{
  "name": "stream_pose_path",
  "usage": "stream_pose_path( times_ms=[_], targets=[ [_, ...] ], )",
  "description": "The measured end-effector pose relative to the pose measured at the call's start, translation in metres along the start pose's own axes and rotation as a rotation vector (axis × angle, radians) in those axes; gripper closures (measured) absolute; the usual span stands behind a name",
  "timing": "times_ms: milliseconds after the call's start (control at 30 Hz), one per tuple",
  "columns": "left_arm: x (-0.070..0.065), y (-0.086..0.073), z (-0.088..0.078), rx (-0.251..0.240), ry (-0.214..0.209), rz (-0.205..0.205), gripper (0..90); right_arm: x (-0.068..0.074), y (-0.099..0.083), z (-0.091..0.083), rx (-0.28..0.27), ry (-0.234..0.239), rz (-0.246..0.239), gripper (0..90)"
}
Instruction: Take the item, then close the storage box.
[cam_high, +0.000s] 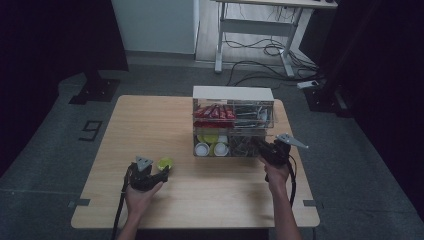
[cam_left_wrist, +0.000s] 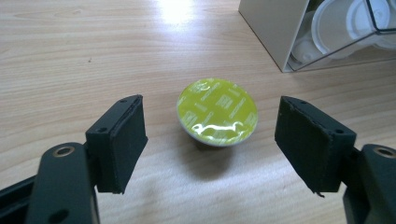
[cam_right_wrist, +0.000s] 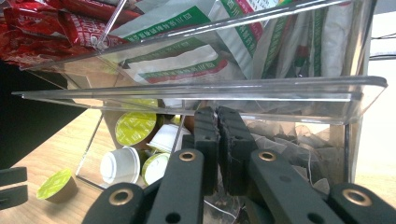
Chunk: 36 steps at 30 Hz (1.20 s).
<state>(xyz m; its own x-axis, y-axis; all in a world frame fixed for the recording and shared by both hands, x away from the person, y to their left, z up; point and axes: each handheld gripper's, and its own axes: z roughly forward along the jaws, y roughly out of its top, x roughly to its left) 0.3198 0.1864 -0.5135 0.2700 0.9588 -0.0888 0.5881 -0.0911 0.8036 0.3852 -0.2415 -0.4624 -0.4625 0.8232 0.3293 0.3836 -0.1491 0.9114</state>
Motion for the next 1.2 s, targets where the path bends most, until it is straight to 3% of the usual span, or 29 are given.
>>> stream_pose_path(
  times_ms=[300,1200],
  targets=[
    [0.007,-0.014,-0.012,-0.001,-0.018,-0.014,25.4,0.001,-0.001,-0.001,0.004,-0.006,-0.004,86.4],
    [0.011,-0.025,-0.022,-0.019,-0.038,-0.015,28.0,0.004,-0.015,-0.001,0.042,-0.036,-0.032,89.6]
  ],
)
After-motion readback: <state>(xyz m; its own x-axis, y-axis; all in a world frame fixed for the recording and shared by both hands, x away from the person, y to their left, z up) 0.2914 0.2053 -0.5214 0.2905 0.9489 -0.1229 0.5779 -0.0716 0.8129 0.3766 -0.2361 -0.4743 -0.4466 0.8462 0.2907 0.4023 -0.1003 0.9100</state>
